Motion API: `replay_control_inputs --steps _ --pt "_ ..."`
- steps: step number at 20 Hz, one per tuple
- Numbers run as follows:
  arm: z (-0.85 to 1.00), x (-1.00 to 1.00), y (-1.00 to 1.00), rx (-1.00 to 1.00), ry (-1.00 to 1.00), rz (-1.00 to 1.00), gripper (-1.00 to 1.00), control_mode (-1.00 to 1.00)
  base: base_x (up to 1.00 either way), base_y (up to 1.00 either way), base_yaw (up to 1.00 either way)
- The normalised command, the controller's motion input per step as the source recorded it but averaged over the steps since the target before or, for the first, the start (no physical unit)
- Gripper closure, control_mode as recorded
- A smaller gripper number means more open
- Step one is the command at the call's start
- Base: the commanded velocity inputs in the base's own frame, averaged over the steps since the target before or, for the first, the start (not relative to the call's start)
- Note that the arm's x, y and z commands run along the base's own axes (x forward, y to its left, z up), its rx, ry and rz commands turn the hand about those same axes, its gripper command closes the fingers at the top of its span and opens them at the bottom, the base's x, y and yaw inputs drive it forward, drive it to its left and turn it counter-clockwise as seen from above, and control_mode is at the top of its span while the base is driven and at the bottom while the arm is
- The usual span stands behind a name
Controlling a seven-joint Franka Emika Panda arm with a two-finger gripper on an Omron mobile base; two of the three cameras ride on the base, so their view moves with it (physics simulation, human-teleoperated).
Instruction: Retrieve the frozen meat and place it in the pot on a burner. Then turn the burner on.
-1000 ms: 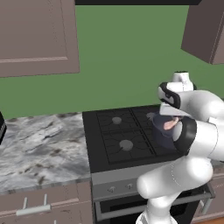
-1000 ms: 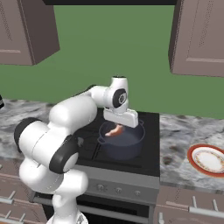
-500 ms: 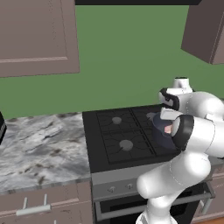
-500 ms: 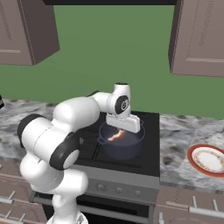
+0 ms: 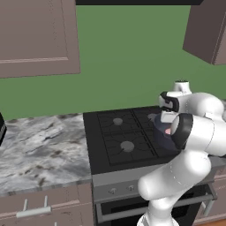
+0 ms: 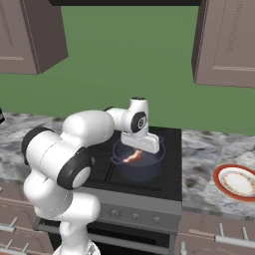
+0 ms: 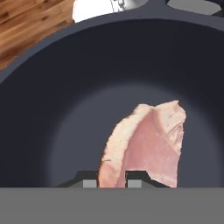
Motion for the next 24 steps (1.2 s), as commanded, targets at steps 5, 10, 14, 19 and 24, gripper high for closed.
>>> replay_control_inputs --steps 5,10,14,19,24 --pt "-0.08 0.03 0.00 0.00 0.00 0.00 1.00 -1.00 0.00 0.00 0.00" --pt "-0.06 0.00 0.00 0.00 0.00 0.00 1.00 -1.00 0.00 0.00 0.00" --pt "-0.07 0.00 0.01 0.00 0.00 0.00 -1.00 -1.00 0.00 0.00 0.00" --pt "0.00 0.00 0.00 0.00 0.00 0.00 -1.00 -1.00 0.00 0.00 0.00" --pt "0.00 0.00 0.00 0.00 0.00 0.00 -1.00 -1.00 0.00 0.00 0.00"
